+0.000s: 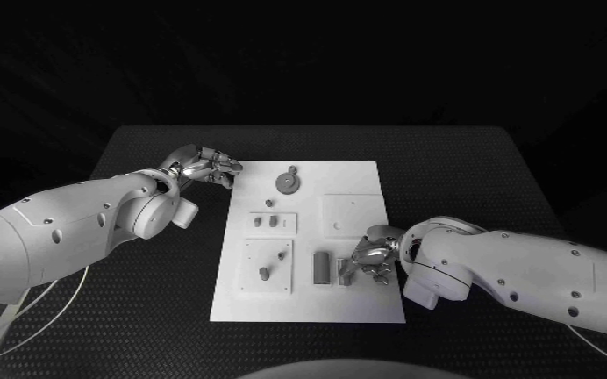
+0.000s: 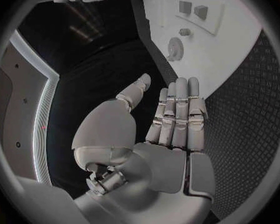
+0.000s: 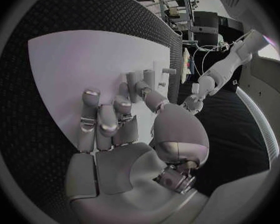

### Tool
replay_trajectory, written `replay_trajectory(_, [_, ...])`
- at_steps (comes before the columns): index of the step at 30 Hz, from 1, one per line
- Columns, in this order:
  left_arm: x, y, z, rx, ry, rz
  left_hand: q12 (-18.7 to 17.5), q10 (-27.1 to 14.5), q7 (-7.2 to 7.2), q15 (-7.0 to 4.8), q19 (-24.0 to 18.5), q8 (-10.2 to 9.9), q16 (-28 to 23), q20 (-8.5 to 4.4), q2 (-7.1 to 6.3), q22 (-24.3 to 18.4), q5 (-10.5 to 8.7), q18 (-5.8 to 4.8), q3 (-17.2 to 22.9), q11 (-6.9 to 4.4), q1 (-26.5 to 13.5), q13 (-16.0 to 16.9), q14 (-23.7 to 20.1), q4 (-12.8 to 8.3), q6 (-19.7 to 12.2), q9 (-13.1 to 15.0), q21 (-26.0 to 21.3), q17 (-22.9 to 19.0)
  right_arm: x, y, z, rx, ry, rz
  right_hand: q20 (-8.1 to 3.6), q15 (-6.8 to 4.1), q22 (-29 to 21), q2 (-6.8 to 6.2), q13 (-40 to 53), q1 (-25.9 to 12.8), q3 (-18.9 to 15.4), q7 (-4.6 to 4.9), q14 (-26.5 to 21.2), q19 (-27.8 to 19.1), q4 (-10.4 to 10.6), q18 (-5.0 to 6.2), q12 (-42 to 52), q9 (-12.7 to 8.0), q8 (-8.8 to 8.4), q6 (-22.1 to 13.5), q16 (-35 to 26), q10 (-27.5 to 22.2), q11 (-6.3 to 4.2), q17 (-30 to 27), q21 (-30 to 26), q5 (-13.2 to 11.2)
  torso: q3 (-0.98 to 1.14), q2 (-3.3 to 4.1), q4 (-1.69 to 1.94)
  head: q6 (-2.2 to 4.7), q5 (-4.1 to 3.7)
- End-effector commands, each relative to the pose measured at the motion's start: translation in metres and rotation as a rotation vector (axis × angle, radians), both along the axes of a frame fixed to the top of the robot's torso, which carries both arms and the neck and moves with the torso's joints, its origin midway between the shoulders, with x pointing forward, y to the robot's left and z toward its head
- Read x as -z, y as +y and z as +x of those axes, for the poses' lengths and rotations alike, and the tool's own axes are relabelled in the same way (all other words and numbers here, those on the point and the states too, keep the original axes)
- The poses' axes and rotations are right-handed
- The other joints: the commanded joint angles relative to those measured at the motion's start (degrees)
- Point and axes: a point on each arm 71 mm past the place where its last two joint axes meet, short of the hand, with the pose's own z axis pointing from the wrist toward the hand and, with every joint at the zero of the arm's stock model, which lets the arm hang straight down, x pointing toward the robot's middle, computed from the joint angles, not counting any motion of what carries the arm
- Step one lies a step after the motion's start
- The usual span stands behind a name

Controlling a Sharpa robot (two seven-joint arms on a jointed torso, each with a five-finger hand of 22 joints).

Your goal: Assemble the parts on the task board

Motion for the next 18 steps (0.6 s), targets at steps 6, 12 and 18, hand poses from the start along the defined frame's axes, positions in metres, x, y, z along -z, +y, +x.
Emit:
replay_trajectory(6, [-0.0004,-0.0026,0.0,0.019,0.0,-0.003,-0.18,-0.24,0.09,0.39,-0.37,0.1,-0.34,0.15,-0.14,-0.03,-0.07,-0.07,0.2,0.06,-0.38,-0.08,0.02,-0.1,-0.34,-0.06,0.2,0.09,0.0019,0.0034,-0.0012,-0.015,0.007,0.01,-0.12,-0.35,0.6,-0.55,-0.09,-1.47,0.17,0.68,0.05,0.17,0.3,0.83,-0.05,-0.22,0.21,-0.2,-0.24,0.33,0.08,-0.06,-0.47,0.16,0.0,0.03,0.0,0.09,-0.07])
replay_trajectory(12, [-0.0003,-0.0029,0.0002,0.02,0.0,-0.003,-0.18,-0.26,0.09,0.4,-0.38,0.1,-0.34,0.15,-0.13,-0.03,-0.07,-0.07,0.2,0.07,-0.4,-0.08,0.01,-0.09,-0.35,-0.06,0.2,0.1,0.0007,0.0037,0.0001,0.0,-0.013,0.02,-0.14,-0.34,0.56,-0.89,-0.1,-2.21,0.25,0.7,0.01,0.27,0.69,0.83,-0.06,-0.31,0.19,-0.18,-0.29,0.3,0.09,-0.22,-0.56,0.17,0.0,0.04,-0.02,0.21,-0.13])
replay_trajectory(18, [-0.0002,-0.0025,0.0003,0.019,0.0,-0.003,-0.18,-0.27,0.1,0.41,-0.38,0.1,-0.35,0.16,-0.12,-0.03,-0.07,-0.07,0.21,0.07,-0.41,-0.08,0.01,-0.08,-0.36,-0.07,0.2,0.11,0.0,0.0045,0.0004,0.006,-0.023,0.028,-0.21,-0.36,0.55,-0.83,-0.1,-2.15,0.46,0.67,0.05,0.33,0.61,0.83,-0.04,-0.34,0.19,-0.15,-0.28,0.31,0.07,-0.16,-0.57,0.17,0.02,0.01,0.01,0.22,-0.12])
